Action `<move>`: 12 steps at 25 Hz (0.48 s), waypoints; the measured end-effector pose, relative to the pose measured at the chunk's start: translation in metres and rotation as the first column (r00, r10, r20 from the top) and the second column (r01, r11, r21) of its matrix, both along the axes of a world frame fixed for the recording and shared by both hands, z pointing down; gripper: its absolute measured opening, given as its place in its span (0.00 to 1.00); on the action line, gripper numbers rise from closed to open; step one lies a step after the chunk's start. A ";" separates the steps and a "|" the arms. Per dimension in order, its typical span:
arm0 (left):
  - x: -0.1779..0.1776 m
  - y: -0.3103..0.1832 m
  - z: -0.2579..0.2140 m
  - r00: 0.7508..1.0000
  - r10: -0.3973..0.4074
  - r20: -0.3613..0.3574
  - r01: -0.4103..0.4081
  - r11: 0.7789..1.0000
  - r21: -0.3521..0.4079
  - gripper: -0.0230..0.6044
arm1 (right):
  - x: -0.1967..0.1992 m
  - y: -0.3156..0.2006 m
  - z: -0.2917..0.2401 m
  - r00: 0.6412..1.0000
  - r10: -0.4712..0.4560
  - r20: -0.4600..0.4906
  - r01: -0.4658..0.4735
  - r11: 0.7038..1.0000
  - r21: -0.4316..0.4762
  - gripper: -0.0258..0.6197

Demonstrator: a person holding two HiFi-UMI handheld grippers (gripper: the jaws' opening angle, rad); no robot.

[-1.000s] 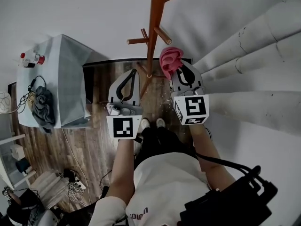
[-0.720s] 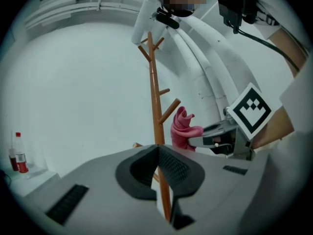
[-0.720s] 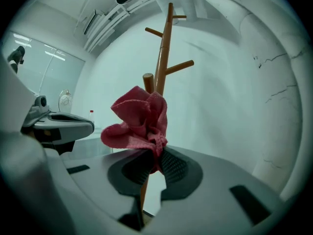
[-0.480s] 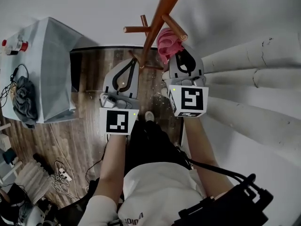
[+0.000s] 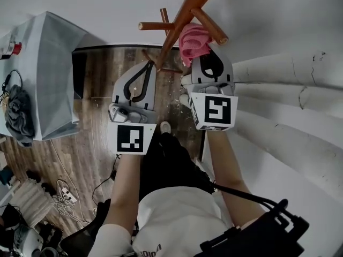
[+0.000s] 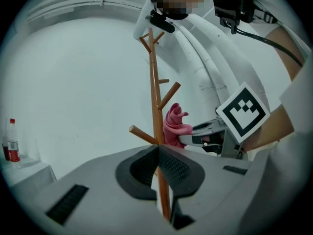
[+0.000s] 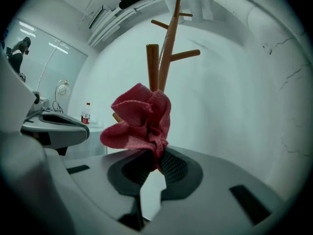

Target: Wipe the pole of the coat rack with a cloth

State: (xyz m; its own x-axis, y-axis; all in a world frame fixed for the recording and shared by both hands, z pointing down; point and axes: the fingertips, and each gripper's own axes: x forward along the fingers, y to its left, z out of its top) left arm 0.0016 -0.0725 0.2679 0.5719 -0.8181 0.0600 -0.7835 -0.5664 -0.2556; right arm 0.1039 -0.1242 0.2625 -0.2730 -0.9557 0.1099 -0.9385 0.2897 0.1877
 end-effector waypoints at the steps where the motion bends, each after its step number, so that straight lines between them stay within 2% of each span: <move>1: 0.000 -0.001 0.000 1.000 0.002 0.001 -0.002 1.000 -0.001 0.06 | -0.001 0.000 0.001 1.000 0.000 -0.005 0.000 1.000 -0.005 0.11; 12: -0.004 -0.002 0.012 1.000 -0.001 -0.027 0.000 0.999 -0.042 0.06 | -0.003 0.000 0.014 1.000 -0.003 -0.031 0.001 0.999 -0.048 0.11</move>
State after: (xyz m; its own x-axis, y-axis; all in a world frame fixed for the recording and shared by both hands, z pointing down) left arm -0.0019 -0.0740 0.2801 0.5734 -0.8155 0.0784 -0.7901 -0.5758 -0.2103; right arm 0.1007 -0.1239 0.2765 -0.2708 -0.9486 0.1636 -0.9319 0.3009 0.2025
